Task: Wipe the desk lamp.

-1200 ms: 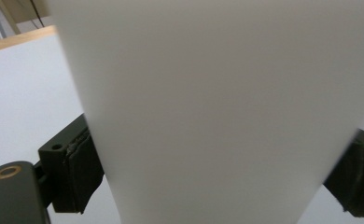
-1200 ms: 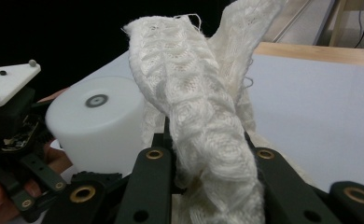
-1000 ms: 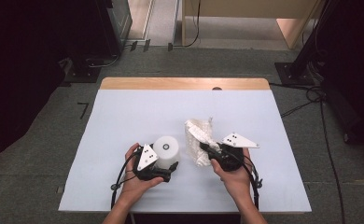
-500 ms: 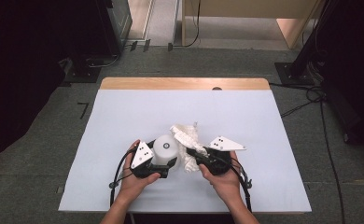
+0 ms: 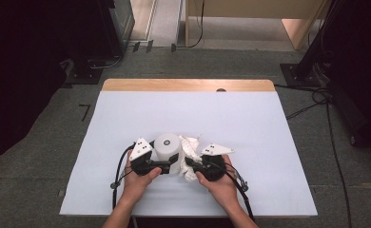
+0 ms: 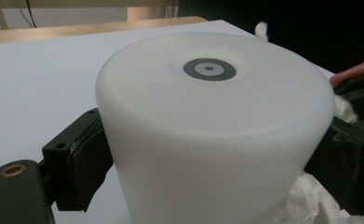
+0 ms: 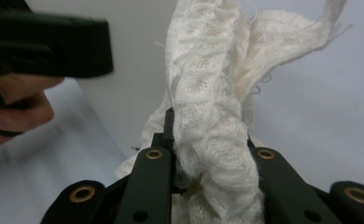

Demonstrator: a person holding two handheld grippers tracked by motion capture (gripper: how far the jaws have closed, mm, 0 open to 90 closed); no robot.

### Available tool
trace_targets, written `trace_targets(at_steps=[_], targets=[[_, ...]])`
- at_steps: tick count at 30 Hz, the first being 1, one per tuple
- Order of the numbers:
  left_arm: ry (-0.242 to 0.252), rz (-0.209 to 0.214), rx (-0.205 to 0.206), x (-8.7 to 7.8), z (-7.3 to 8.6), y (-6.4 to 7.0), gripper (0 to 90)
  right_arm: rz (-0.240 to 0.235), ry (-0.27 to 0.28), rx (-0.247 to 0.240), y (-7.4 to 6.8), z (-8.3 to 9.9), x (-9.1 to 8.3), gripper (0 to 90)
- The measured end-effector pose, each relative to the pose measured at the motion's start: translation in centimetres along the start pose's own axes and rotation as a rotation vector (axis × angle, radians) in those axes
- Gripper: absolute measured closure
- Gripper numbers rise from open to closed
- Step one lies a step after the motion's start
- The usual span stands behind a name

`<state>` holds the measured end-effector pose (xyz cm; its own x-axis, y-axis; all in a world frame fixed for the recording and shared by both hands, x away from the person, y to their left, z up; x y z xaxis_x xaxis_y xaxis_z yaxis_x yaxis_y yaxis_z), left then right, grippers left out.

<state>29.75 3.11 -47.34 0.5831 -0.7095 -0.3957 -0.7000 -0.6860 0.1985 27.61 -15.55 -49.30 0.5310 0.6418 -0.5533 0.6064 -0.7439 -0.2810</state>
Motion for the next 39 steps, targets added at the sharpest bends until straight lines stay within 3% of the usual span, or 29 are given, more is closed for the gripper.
trace_targets(at_steps=[4,12,14,17,19,24,27,31,35,39], targets=[[-0.003,-0.004,0.002,0.1,0.0,0.1,8.6,0.0,0.008,0.015,0.0,-0.1,0.0,77.2],[-0.008,0.024,0.039,0.3,0.2,0.8,8.6,-0.008,0.177,-0.043,-1.2,-2.9,-3.0,77.2],[-0.008,0.035,0.038,0.4,0.1,1.0,8.7,0.007,0.196,-0.066,-1.2,-3.3,-3.4,77.2],[-0.003,0.035,0.025,0.4,0.1,1.0,8.7,0.01,0.183,-0.079,-1.0,-3.1,-3.2,77.1],[-0.001,0.038,0.005,0.4,0.0,0.8,8.7,0.009,0.151,-0.07,-0.6,-2.4,-2.6,77.0],[0.006,0.029,0.001,0.2,0.0,0.4,8.7,0.002,0.045,-0.045,0.0,-0.7,-0.9,76.9],[0.006,0.031,-0.004,0.1,-0.1,0.2,8.7,0.002,0.017,-0.043,0.1,-0.2,-0.3,76.9],[0.001,0.038,0.01,0.2,0.0,0.6,8.7,0.011,0.068,-0.037,0.0,-0.9,-1.0,76.9],[0.004,0.046,0.037,0.3,-0.2,1.2,8.7,0.005,0.159,-0.049,-0.4,-2.2,-2.7,76.9],[0.008,0.046,0.068,0.5,-0.6,1.8,8.8,0.015,0.244,-0.092,-0.9,-3.3,-4.4,76.8]])
Point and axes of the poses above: each handheld gripper's, and its own axes: x roughly forward along the jaws, z roughly out of its underside, y roughly to its right, the point moved 4 cm from there along x, roughly forward along the jaws, and after that the axes turned 1 degree about -y, right-handed, at the moved point
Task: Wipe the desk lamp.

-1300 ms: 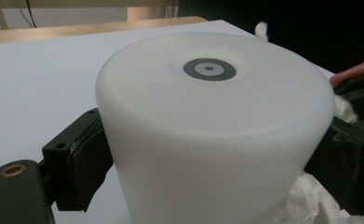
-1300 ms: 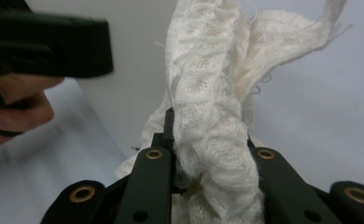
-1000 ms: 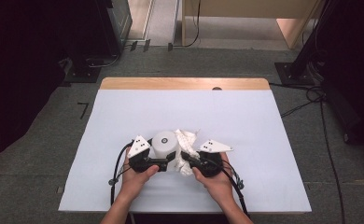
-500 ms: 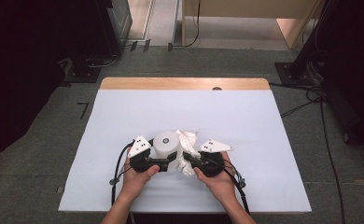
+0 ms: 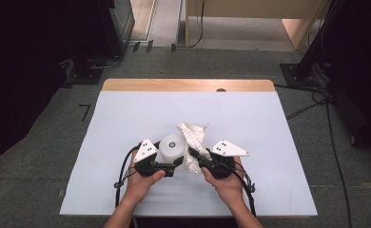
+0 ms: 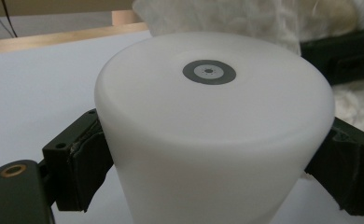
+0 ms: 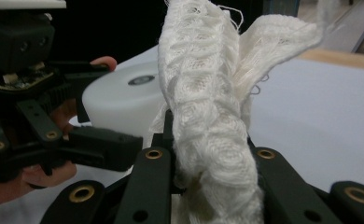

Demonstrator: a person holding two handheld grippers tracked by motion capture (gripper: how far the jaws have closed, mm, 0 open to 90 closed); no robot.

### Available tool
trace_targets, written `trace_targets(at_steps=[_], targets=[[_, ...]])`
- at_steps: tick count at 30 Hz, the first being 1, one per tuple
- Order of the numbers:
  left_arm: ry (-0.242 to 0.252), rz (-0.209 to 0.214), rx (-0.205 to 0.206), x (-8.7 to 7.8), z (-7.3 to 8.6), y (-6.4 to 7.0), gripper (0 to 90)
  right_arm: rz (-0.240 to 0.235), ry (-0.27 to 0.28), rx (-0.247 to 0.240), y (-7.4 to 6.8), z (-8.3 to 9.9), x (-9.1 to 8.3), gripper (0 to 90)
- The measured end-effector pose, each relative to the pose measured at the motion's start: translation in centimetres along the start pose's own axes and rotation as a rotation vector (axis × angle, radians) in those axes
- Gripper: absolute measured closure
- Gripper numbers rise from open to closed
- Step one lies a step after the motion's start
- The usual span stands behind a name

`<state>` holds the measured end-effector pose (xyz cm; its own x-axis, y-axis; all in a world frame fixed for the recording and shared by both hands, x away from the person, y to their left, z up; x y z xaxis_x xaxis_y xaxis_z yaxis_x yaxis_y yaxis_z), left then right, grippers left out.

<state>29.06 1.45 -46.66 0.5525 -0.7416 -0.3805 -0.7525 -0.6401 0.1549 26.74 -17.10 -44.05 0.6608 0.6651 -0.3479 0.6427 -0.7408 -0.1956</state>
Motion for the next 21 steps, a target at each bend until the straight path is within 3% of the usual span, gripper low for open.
trace_targets(at_steps=[2,7,14,18,21], targets=[[0.001,0.0,0.005,0.2,-0.4,0.0,8.7,0.009,0.0,-0.017,0.1,-0.2,-0.1,76.5],[0.017,-0.008,0.012,0.1,-1.3,-0.1,8.8,0.011,-0.037,0.02,0.8,0.4,0.2,76.6],[0.018,-0.016,0.008,-0.2,-0.6,-0.3,8.7,0.0,-0.129,0.041,1.1,2.0,1.4,76.8],[0.017,-0.018,0.007,-0.1,-0.2,0.0,8.8,0.008,-0.097,0.032,0.7,1.4,1.1,76.9],[-0.001,-0.019,0.033,0.3,0.1,0.5,8.8,0.02,-0.041,0.021,0.6,0.4,0.3,76.9]])
Point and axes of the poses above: each handheld gripper's, and its own axes: x roughly forward along the jaws, z roughly out of its underside, y roughly to its right, the point moved 4 cm from there along x, roughly forward along the jaws, and after that the axes turned 1 degree about -y, right-handed, at the moved point
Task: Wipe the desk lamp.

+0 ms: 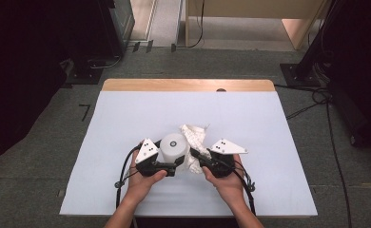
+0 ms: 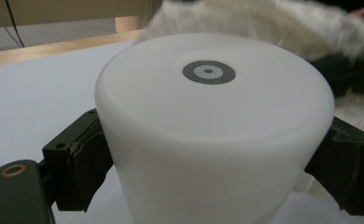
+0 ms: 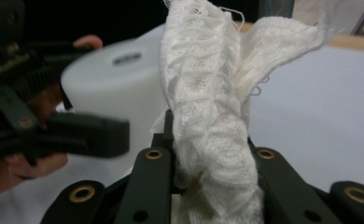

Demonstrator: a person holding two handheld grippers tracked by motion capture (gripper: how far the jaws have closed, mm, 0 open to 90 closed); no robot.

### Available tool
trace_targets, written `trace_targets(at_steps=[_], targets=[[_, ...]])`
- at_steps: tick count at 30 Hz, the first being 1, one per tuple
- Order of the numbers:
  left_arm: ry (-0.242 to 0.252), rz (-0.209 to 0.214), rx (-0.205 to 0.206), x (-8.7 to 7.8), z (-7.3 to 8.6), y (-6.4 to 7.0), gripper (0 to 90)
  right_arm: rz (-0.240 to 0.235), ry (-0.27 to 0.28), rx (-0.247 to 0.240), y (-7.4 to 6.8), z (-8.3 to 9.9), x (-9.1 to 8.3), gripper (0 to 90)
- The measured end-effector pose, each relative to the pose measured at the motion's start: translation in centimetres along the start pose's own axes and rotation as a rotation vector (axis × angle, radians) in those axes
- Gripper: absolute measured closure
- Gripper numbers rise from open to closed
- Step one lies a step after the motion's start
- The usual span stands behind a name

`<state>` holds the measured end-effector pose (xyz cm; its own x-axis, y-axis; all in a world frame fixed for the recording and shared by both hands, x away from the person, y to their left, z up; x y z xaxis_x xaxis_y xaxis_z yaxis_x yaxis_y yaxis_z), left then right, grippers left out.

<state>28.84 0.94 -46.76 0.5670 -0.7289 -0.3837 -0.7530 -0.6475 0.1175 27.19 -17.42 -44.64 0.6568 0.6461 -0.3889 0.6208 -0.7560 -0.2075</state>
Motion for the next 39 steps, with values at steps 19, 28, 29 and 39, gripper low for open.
trace_targets(at_steps=[19,28,29,39], targets=[[0.047,0.01,-0.059,-0.5,-0.6,-0.7,8.8,-0.015,-0.068,0.038,0.4,1.6,1.1,76.9],[-0.001,0.003,-0.012,0.2,0.1,-0.3,8.8,-0.023,-0.038,0.054,0.2,0.6,0.4,76.9],[-0.005,0.009,-0.004,0.3,0.1,-0.2,8.8,-0.023,-0.025,0.051,0.3,0.3,0.2,76.9],[0.008,0.019,-0.035,0.3,0.1,-0.2,8.8,-0.011,-0.02,0.025,0.5,0.5,0.1,76.7]])
Point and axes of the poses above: each handheld gripper's, and its own axes: x roughly forward along the jaws, z roughly out of its underside, y roughly to its right, the point moved 4 cm from there along x, roughly forward along the jaws, and after that the axes turned 1 degree about -y, right-handed, at the moved point
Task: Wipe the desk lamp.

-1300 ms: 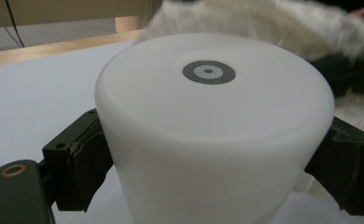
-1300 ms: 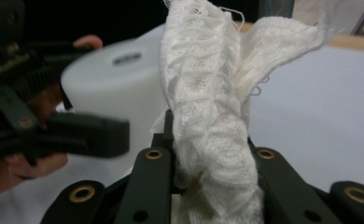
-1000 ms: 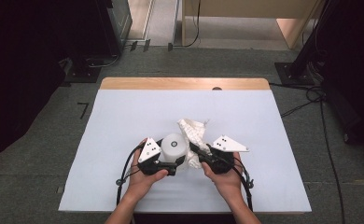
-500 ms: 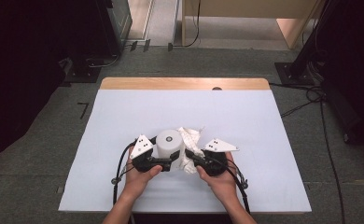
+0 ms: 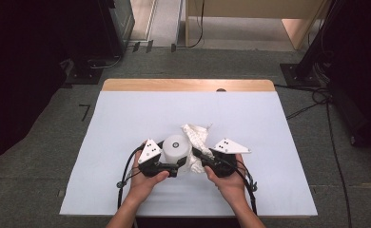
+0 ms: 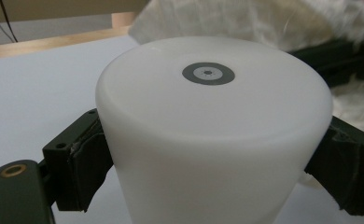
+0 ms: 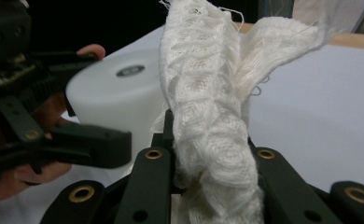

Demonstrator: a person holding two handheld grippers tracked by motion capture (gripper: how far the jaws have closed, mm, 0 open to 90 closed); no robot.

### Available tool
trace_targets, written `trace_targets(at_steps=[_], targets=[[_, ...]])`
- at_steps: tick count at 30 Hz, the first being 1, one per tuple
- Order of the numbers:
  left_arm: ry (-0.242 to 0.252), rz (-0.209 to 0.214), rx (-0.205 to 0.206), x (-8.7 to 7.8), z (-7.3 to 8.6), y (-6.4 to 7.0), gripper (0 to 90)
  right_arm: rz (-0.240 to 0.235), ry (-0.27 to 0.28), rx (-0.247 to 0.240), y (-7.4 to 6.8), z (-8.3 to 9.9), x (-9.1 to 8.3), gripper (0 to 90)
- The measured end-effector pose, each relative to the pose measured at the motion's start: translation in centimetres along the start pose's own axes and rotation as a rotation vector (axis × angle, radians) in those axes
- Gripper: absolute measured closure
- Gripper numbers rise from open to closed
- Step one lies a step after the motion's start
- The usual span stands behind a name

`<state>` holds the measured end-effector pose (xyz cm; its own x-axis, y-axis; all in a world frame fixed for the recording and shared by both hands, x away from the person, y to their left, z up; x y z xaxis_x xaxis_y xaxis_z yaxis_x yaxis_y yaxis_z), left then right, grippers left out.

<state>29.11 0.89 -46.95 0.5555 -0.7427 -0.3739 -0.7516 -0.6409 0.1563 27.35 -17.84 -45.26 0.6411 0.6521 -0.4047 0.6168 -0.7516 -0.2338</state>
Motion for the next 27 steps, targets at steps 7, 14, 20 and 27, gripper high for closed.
trace_targets(at_steps=[7,14,20,27], targets=[[0.028,-0.016,-0.026,-0.4,-0.3,-0.7,8.8,-0.001,-0.074,0.02,0.2,1.8,1.6,76.6],[0.001,-0.072,0.019,0.1,0.2,-0.7,8.7,0.005,-0.082,0.035,0.6,1.9,1.5,76.5],[-0.002,-0.106,0.09,0.2,0.6,-0.4,8.7,0.022,-0.054,0.042,1.3,1.3,0.6,76.3],[-0.001,-0.143,0.112,-0.2,1.1,0.1,8.0,0.042,-0.042,0.052,1.9,1.2,-0.2,76.2]])
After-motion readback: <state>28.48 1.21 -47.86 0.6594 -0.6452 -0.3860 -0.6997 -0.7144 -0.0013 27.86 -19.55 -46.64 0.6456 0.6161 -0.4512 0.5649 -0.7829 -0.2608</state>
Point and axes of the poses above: each handheld gripper's, and its own axes: x roughly forward along the jaws, z roughly out of its underside, y roughly to its right, the point moved 4 cm from there along x, roughly forward along the jaws, and after that the axes turned 1 degree about -y, right-handed, at the moved point
